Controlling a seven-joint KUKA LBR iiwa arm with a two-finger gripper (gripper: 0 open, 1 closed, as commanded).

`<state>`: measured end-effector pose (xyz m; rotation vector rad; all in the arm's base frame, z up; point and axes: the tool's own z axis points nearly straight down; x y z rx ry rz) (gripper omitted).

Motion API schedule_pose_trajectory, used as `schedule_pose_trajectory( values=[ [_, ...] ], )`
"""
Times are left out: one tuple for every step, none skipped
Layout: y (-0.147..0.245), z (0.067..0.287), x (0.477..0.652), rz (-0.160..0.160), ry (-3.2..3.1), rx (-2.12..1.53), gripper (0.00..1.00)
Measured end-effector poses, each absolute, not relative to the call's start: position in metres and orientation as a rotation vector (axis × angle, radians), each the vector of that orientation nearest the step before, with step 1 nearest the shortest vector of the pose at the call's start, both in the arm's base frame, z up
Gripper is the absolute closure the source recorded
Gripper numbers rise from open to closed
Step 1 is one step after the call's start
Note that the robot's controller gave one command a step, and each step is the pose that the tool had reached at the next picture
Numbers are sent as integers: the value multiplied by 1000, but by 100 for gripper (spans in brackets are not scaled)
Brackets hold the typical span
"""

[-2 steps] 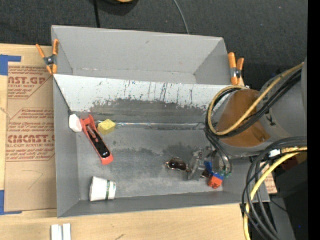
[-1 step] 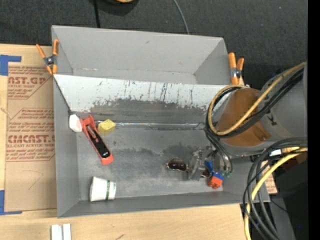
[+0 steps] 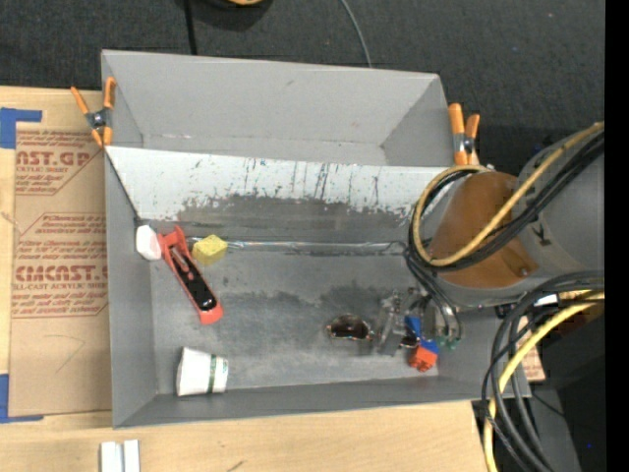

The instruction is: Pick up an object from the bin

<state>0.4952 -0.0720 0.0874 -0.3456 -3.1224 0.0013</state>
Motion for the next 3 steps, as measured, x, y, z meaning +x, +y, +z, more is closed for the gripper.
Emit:
schedule_pose_trajectory(
  values=[
    [-74,110,499,0,-3121,-344,100],
    [-83,149,490,-1,-3119,-338,100],
    [-79,208,490,0,-3123,-290,100]
  ],
)
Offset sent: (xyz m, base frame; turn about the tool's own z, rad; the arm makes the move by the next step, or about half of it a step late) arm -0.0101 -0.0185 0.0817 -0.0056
